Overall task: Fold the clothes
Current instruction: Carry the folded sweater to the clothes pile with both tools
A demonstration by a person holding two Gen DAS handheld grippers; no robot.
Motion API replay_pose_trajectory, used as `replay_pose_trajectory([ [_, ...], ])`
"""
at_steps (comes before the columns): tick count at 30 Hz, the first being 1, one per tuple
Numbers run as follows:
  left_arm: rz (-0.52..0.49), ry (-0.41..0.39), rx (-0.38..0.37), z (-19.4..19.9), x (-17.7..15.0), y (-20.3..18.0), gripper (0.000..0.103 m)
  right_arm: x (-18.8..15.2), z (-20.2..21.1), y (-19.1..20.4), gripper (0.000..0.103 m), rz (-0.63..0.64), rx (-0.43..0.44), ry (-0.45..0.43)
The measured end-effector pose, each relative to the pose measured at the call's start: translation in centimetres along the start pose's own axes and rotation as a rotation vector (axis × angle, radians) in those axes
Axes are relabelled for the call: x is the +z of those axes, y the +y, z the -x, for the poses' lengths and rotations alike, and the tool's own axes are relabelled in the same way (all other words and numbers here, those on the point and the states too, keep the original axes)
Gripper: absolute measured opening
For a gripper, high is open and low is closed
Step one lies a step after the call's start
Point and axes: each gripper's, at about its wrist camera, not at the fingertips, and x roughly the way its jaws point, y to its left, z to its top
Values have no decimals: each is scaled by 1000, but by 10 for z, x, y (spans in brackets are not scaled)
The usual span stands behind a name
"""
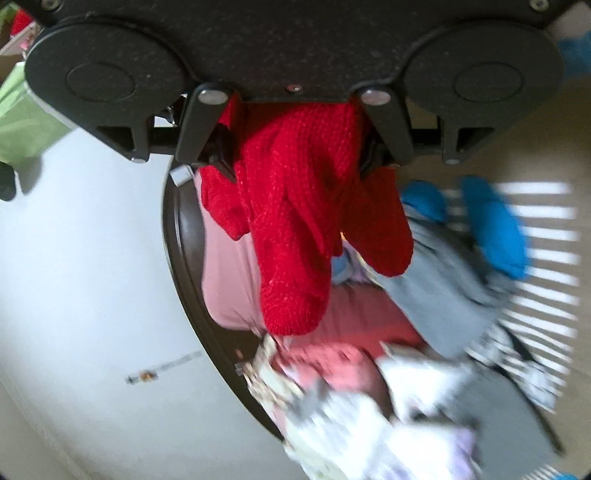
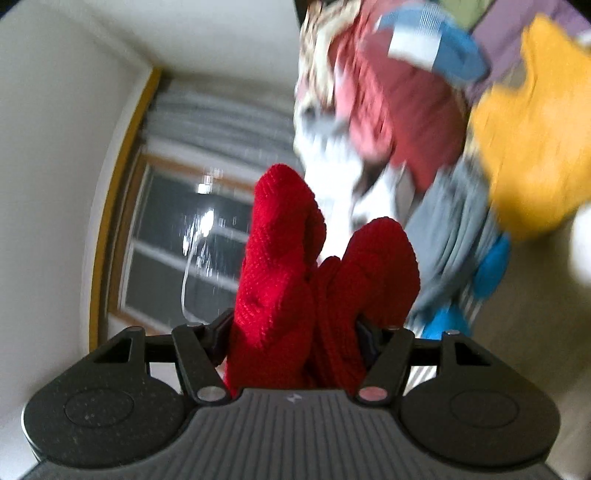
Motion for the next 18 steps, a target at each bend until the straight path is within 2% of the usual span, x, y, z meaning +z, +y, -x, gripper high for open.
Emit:
replay_pose_trajectory([
  [6,5,94,-50,-95,7,-8,60,70,20,-38,65,-25,-22,-144],
  [10,6,134,-73,-141,15,-10,60,106,20,-54,65,0,-52,-212],
  [18,16,182,-94,-212,31,-2,60,144,26,-88,65,-35,-75,-318],
])
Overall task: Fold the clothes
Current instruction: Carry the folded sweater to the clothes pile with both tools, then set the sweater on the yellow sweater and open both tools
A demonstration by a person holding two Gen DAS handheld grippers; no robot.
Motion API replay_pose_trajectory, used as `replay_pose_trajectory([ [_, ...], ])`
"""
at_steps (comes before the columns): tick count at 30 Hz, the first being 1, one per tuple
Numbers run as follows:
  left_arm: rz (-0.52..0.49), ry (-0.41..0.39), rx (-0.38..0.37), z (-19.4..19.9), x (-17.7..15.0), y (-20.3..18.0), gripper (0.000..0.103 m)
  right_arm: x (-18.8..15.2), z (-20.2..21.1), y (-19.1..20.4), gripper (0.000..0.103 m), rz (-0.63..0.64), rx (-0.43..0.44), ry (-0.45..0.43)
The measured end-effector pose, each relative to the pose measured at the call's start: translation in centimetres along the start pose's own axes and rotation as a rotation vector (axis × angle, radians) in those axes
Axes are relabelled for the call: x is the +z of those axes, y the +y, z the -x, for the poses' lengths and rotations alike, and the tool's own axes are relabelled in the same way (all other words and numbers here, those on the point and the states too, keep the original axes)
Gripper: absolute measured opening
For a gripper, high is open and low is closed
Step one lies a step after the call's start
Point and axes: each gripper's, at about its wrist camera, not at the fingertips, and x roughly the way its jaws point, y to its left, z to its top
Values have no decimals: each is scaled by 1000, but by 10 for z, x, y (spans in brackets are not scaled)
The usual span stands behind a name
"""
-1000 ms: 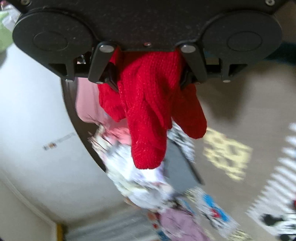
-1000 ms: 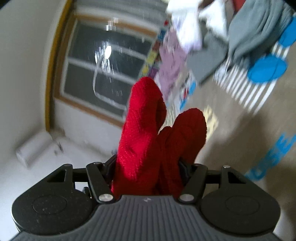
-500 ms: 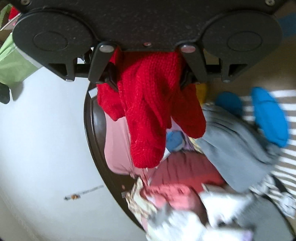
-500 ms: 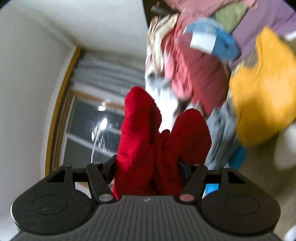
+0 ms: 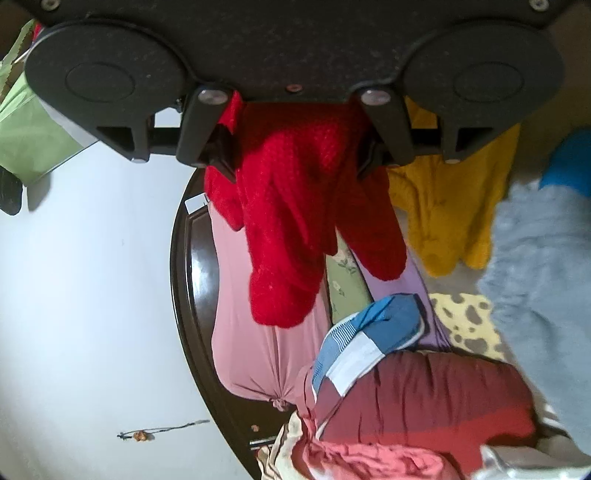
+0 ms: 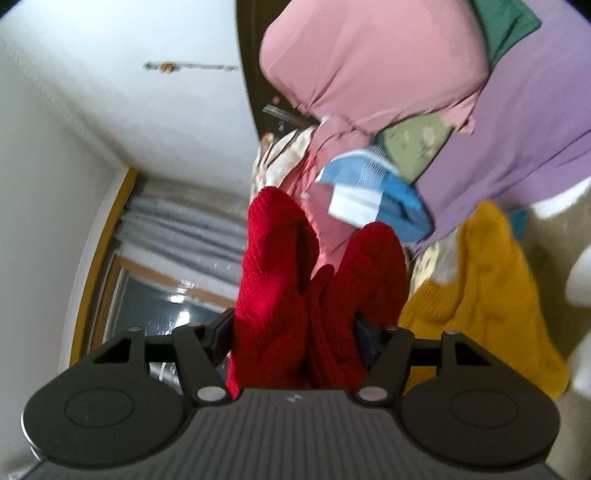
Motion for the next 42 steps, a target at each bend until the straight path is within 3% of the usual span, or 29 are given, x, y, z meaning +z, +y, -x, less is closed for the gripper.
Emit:
replay_pose_trajectory([
  [5,52,-4,43,-30,11,35,58,7,-12,-50,65,-54,-93,-45],
  [7,122,26,151,-45,8,63,57,10,-18,-73,64,-83,-142,-60],
  [8,138,41,186,-52,4,75,57,8,-21,-92,59,-134,-185,-62],
  [11,129,25,191,-49,-2,78,56,6,-21,-124,54,-212,-135,-82],
  [16,150,9,167,-43,-3,77,59,9,-28,-109,59,-142,-178,-58],
  [21,125,-43,201,-24,-3,66,66,11,-13,-69,62,22,-247,-52],
  [24,58,-76,263,-8,-5,54,71,7,0,-50,62,95,-292,-53],
  [29,-49,-97,328,16,-17,31,72,-9,19,-16,62,198,-324,-52],
  [33,-175,-99,440,34,-32,4,78,-29,26,19,65,327,-398,-17],
  [37,-339,-103,539,50,-49,-30,80,-46,29,50,84,412,-464,16],
  [40,-472,-125,604,60,-64,-59,90,-62,35,72,98,460,-497,25],
  [42,-540,-138,635,65,-74,-74,91,-71,38,84,101,470,-531,24],
])
